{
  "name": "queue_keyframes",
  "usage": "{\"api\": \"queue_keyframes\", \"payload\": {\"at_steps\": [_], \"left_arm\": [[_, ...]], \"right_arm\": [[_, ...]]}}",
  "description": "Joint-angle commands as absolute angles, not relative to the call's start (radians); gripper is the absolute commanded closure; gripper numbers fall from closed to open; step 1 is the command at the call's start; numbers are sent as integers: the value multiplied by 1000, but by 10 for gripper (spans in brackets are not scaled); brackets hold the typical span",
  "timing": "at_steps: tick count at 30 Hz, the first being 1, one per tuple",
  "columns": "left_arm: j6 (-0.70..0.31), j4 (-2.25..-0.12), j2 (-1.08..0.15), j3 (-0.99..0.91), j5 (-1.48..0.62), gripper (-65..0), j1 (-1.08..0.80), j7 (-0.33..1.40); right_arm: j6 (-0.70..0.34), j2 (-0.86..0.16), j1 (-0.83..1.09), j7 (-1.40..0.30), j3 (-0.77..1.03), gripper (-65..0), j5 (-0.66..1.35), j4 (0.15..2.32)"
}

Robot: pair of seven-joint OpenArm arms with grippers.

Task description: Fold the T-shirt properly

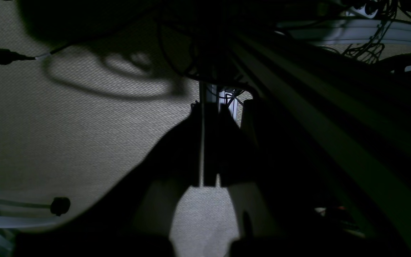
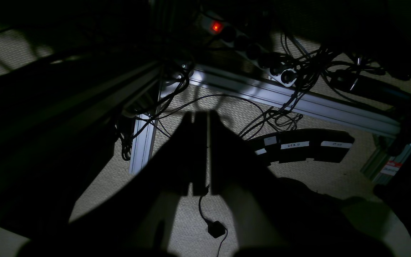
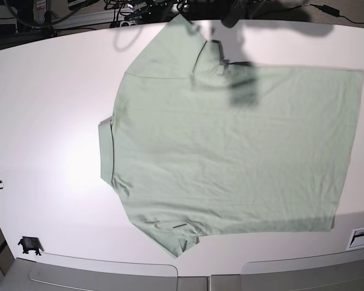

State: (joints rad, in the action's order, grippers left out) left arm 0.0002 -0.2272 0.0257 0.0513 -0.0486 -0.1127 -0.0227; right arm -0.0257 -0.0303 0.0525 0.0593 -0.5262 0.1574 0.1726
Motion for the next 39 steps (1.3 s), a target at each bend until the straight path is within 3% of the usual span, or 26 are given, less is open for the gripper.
{"api": "queue_keyframes", "payload": {"at_steps": [1,15,26,32,39], "left_arm": [[3,-231,33,54,-53,0,-119,-27],[4,-237,32,54,-53,0,-129,-27],[4,-419,-32,53,-53,0,-290,-27],[4,-550,-120,53,-53,0,-427,-27],[4,-844,-244,53,-119,0,-662,-43]], "right_arm": [[-22,-31,53,71,-523,0,163,179],[-22,-31,54,70,-523,0,163,179],[-22,-50,116,72,-523,0,160,191],[-24,-115,219,71,-523,0,159,301],[-33,-229,434,70,-523,0,160,545]]}}
